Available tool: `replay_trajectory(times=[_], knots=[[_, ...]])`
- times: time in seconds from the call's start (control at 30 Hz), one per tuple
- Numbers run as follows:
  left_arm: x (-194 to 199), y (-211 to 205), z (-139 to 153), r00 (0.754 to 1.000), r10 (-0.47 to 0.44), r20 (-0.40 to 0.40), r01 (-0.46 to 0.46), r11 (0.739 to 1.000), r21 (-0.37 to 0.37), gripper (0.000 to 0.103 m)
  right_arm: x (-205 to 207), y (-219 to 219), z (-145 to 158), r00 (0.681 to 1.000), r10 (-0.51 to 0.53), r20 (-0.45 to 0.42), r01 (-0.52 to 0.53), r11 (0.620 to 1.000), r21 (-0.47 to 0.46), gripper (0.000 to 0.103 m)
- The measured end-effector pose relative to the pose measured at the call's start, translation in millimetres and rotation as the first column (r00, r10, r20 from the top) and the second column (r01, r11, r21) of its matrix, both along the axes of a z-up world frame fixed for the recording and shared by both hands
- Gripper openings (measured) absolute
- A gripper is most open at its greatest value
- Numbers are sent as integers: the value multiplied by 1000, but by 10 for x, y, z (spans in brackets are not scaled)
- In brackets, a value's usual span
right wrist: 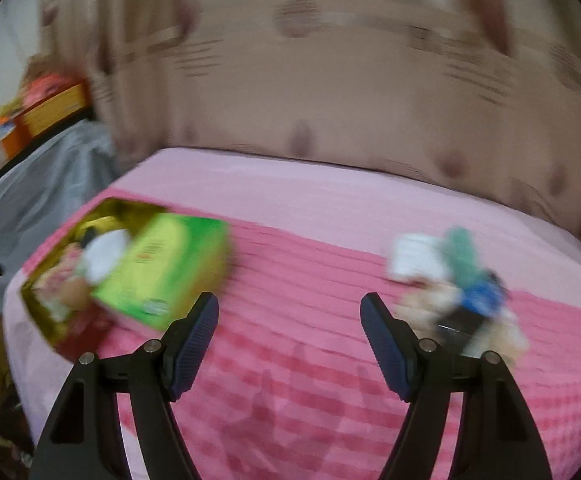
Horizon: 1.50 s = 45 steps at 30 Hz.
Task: Organize soft objects
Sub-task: 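Grasp the cotton swab pack with the right gripper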
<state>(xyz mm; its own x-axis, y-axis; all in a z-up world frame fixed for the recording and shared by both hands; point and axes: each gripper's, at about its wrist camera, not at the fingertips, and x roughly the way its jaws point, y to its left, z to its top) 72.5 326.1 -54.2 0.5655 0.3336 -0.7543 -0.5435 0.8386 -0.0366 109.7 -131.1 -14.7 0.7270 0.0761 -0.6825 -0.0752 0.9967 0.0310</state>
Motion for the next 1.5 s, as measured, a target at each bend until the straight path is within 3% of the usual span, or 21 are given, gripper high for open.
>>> replay_trajectory(times=[0.23, 0.43, 0.73, 1.17, 1.37, 1.5], knots=[[-9, -73, 29, 1000, -14, 6, 14, 999, 35, 51, -33, -1015, -185, 965, -256, -54, 254, 967, -38, 71], [3, -165, 48, 999, -38, 11, 37, 997, 75, 51, 60, -1530, -511, 913, -374, -160, 380, 925, 4, 71], [36, -310, 45, 996, -87, 11, 85, 988, 126, 51, 276, -1722, -760, 887, -411, -208, 435, 897, 83, 69], [65, -690, 82, 980, -199, -6, 196, 961, 193, 51, 84, -1927, -854, 907, -379, -185, 383, 924, -18, 39], [40, -1158, 202, 945, -327, 16, 318, 927, 198, 51, -72, -2027, -863, 910, -382, -159, 372, 924, -91, 34], [85, -1665, 254, 888, -460, 18, 450, 876, 173, 51, -190, -2137, -863, 904, -400, -153, 387, 916, -109, 33]])
